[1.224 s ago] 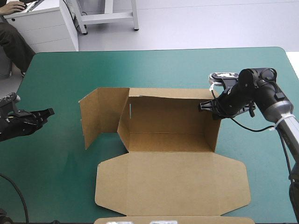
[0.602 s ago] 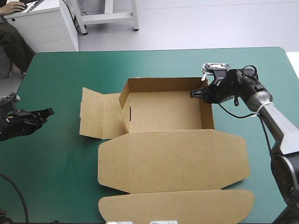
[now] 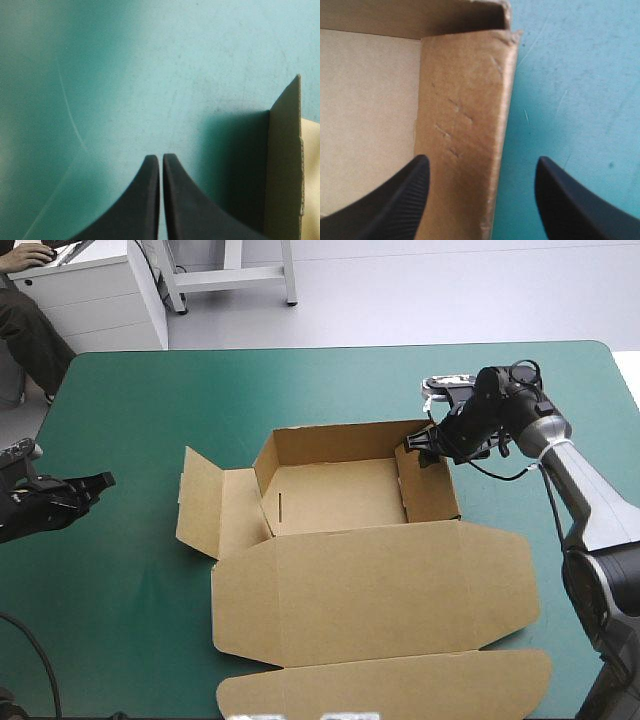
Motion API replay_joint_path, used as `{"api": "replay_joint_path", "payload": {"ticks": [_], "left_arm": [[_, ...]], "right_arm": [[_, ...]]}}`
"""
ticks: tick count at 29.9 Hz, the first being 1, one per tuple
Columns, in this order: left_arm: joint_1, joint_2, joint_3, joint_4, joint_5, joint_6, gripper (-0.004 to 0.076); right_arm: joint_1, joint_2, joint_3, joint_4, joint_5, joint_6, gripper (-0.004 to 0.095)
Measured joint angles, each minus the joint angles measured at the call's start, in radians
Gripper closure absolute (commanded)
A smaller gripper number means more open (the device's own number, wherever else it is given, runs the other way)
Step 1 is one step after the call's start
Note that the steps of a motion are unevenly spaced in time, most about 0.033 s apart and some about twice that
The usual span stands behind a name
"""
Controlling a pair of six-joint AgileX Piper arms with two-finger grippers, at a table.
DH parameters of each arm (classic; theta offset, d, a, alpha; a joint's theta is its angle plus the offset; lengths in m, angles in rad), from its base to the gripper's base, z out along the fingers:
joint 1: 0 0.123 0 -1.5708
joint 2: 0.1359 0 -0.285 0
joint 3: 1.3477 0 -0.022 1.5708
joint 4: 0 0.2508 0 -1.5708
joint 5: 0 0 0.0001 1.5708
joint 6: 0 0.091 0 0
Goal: Fold the box
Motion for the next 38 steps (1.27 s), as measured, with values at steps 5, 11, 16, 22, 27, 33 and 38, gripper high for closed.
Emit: {"api": "replay_joint_path", "payload": {"ticks": [5,11,16,22,27,33,38], "left_arm": [[0.0,0.0,0.0,0.0,0.0,0.0,0.0719],[0.0,0.0,0.0,0.0,0.001,0.0,0.0719],[0.0,0.0,0.0,0.0,0.003,0.0,0.0719],[0.0,0.0,0.0,0.0,0.01,0.0,0.0719],[0.0,0.0,0.0,-0.001,0.016,0.0,0.0719],[0.0,0.0,0.0,-0.017,0.022,-0.001,0.0719],[0.0,0.0,0.0,-0.019,0.025,-0.001,0.0719]], "right_arm": [[0.0,0.0,-0.141,-0.042,0.106,-0.001,0.014],[0.0,-0.04,-0.232,-0.059,0.124,0.033,0.014],[0.0,-0.148,-0.168,-0.07,0.127,0.052,0.0139],[0.0,-0.255,-0.018,-0.09,0.133,0.052,0.014],[0.0,-0.263,-0.004,-0.083,0.133,0.052,0.014],[0.0,-0.214,-0.004,-0.038,0.133,0.052,0.014],[0.0,-0.112,-0.004,-0.032,0.13,0.052,0.014]]}}
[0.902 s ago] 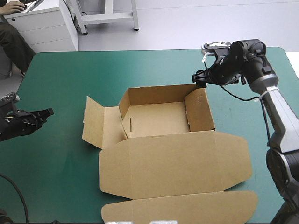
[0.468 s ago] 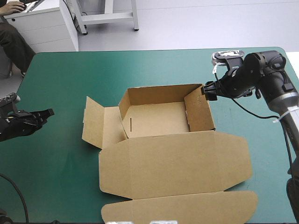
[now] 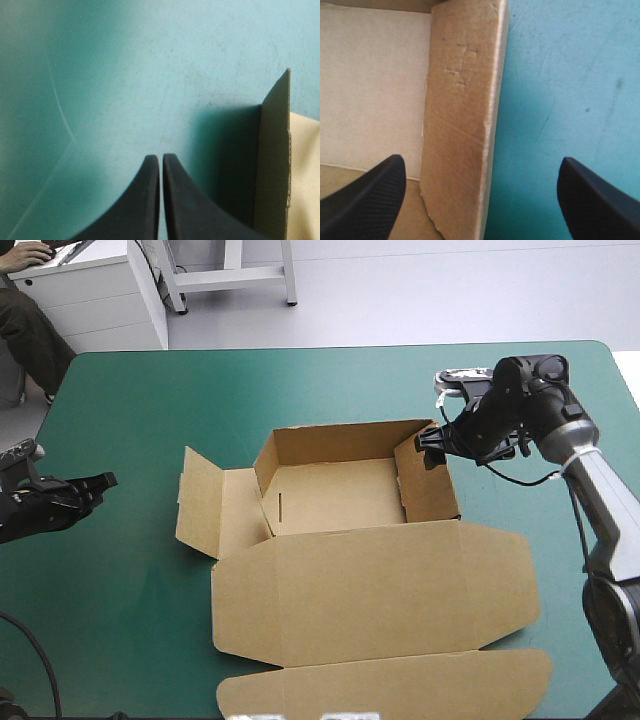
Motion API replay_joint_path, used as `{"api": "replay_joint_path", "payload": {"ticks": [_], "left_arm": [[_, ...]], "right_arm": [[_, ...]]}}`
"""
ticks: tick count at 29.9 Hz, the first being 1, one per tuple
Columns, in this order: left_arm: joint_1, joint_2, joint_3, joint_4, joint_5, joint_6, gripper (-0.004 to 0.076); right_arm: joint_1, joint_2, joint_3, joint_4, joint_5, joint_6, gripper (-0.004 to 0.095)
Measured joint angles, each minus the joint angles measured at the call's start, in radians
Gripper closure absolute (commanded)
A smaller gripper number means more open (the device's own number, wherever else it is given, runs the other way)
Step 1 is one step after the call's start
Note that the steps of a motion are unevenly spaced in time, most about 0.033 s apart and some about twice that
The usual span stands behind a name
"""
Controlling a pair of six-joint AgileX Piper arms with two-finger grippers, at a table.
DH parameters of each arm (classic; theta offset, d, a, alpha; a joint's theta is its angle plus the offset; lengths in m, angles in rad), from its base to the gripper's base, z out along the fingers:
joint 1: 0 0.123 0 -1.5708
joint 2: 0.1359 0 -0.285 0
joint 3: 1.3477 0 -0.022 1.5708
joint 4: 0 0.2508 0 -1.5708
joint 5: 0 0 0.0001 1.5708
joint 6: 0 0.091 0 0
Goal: Fold the box
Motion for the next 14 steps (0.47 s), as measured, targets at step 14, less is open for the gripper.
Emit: {"api": "replay_joint_path", "payload": {"ticks": [14], "left_arm": [[0.0,0.0,0.0,0.0,-0.013,-0.003,0.0719]], "right_arm": [[0.0,0.146,0.007,0.033,-0.01,0.016,0.014]]}}
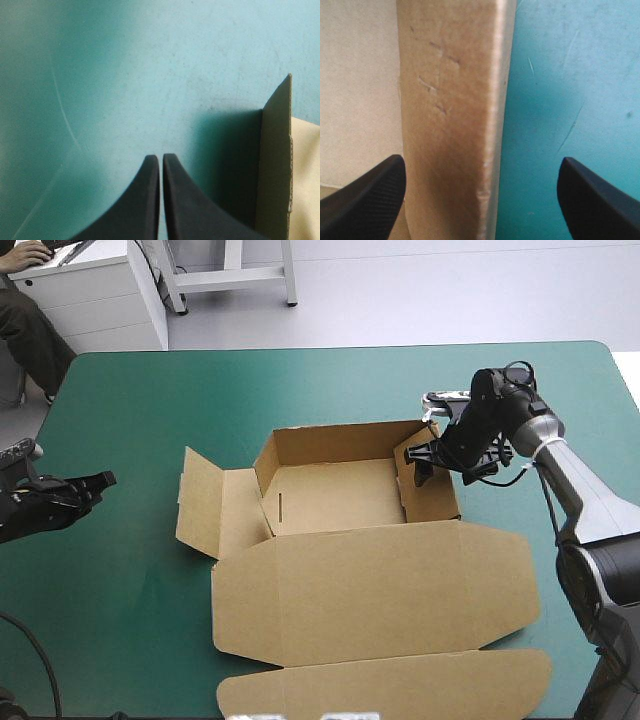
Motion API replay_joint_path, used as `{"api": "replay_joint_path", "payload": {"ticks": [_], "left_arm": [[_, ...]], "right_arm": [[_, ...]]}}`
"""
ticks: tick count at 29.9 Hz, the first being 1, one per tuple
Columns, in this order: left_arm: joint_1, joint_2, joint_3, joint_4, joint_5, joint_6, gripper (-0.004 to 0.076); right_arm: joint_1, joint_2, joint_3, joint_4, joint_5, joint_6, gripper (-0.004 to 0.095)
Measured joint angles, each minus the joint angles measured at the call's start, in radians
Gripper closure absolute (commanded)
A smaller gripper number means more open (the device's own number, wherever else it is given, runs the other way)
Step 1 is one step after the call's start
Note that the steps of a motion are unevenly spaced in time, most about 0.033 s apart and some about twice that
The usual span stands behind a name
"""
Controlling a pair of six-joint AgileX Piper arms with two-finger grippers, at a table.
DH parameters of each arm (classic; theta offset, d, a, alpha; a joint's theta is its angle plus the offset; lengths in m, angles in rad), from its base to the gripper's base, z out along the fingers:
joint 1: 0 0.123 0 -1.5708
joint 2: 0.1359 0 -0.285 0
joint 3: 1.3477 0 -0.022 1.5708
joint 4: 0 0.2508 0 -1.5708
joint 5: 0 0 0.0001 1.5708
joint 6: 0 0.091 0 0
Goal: Fold the box
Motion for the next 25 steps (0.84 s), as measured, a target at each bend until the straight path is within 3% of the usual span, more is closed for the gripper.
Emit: {"api": "replay_joint_path", "payload": {"ticks": [11,14,16,18,25], "left_arm": [[0.0,0.0,0.0,0.0,-0.001,-0.016,0.0719],[0.0,0.0,0.0,0.0,-0.001,-0.019,0.0719],[0.0,0.0,0.0,0.0,-0.001,-0.02,0.0719],[0.0,0.0,0.0,0.0,-0.001,-0.021,0.0719],[0.0,0.0,0.0,0.0,-0.001,-0.022,0.0719]], "right_arm": [[0.06,0.026,0.011,-0.075,-0.004,0.059,0.0178],[0.06,0.026,0.011,-0.084,-0.004,0.07,0.0369],[0.06,0.026,0.011,-0.089,-0.004,0.08,0.0592],[0.06,0.026,0.011,-0.09,-0.004,0.083,0.0892],[0.06,0.025,0.011,-0.101,-0.004,0.083,0.0908]]}}
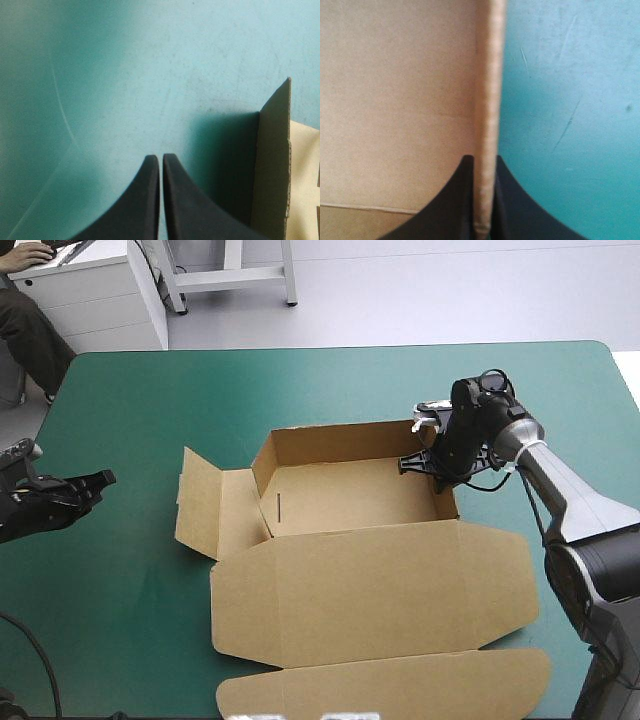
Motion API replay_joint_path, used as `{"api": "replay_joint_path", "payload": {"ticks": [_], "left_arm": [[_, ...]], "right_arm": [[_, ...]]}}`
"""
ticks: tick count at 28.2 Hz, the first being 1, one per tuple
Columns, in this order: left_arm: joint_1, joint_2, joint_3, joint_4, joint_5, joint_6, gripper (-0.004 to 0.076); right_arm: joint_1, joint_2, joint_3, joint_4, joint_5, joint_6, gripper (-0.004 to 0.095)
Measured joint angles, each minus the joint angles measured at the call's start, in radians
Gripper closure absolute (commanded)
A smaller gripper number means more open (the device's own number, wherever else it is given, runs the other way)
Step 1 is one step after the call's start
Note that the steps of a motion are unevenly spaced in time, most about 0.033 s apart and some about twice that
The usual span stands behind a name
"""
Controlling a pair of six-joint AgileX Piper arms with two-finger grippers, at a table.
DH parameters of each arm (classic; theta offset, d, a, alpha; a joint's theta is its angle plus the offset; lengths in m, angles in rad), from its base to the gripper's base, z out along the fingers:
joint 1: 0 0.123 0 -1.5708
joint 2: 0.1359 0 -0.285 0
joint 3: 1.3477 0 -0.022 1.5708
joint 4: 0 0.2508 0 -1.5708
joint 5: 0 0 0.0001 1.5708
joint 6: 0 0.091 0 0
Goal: Fold the box
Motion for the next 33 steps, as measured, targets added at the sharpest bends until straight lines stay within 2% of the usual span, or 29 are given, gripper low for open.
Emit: {"api": "replay_joint_path", "payload": {"ticks": [9,22,30,32,33], "left_arm": [[0.0,0.0,0.001,0.0,0.002,0.0,0.0718],[0.0,0.0,0.001,0.0,0.005,0.051,0.0718],[0.0,0.0,0.001,0.0,0.06,0.213,0.0715],[0.0,0.0,0.001,-0.002,0.072,0.222,0.0682],[0.0,0.0,0.001,-0.004,0.075,0.224,0.0592]], "right_arm": [[0.0,-0.127,0.001,-0.026,0.002,-0.039,0.0908],[0.0,-0.547,0.001,-0.023,0.017,-0.057,0.0909],[0.0,-0.607,0.001,0.008,0.017,-0.084,0.0928],[0.0,-0.607,0.001,0.03,0.017,-0.099,0.0928],[0.0,-0.607,0.001,0.044,0.017,-0.108,0.0928]]}}
